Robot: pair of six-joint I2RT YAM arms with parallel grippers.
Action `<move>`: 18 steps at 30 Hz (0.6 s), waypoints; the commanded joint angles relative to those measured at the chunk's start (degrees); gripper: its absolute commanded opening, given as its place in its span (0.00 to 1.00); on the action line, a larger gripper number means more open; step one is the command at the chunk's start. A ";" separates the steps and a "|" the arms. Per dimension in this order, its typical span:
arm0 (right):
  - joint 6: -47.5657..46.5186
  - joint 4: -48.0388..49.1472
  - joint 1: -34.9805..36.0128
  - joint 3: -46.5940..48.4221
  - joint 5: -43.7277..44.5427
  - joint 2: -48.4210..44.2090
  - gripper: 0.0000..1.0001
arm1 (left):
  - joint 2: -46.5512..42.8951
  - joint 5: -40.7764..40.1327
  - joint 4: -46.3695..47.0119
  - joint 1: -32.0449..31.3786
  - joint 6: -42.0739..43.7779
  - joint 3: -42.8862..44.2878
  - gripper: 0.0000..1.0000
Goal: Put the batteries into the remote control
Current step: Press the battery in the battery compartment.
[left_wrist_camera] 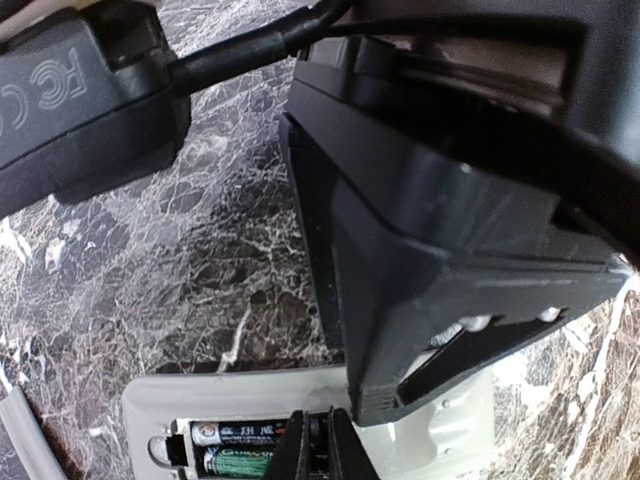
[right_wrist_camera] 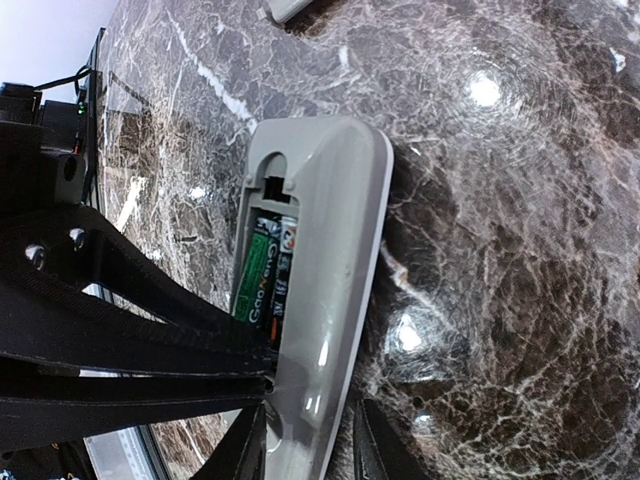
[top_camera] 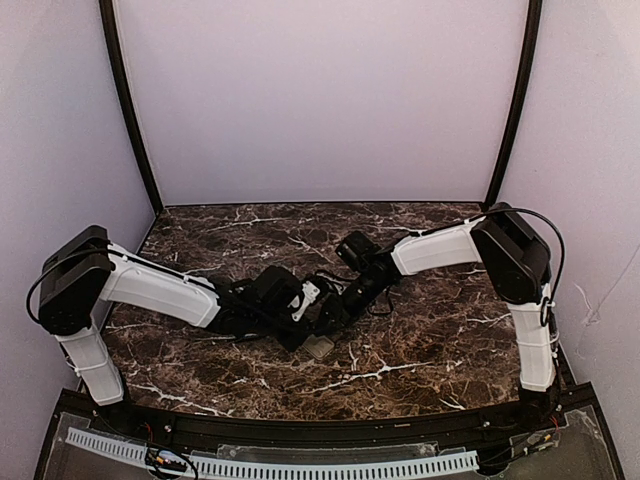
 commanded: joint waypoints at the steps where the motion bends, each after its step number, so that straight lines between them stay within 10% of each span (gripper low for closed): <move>1: -0.71 -3.65 0.89 -0.75 4.70 3.56 0.30 | 0.30 0.37 -5.95 0.79 -0.87 -5.31 0.08; 18: -0.75 -4.07 0.67 -0.56 4.58 3.39 0.28 | 2.87 0.61 12.36 1.50 -0.44 -15.22 0.11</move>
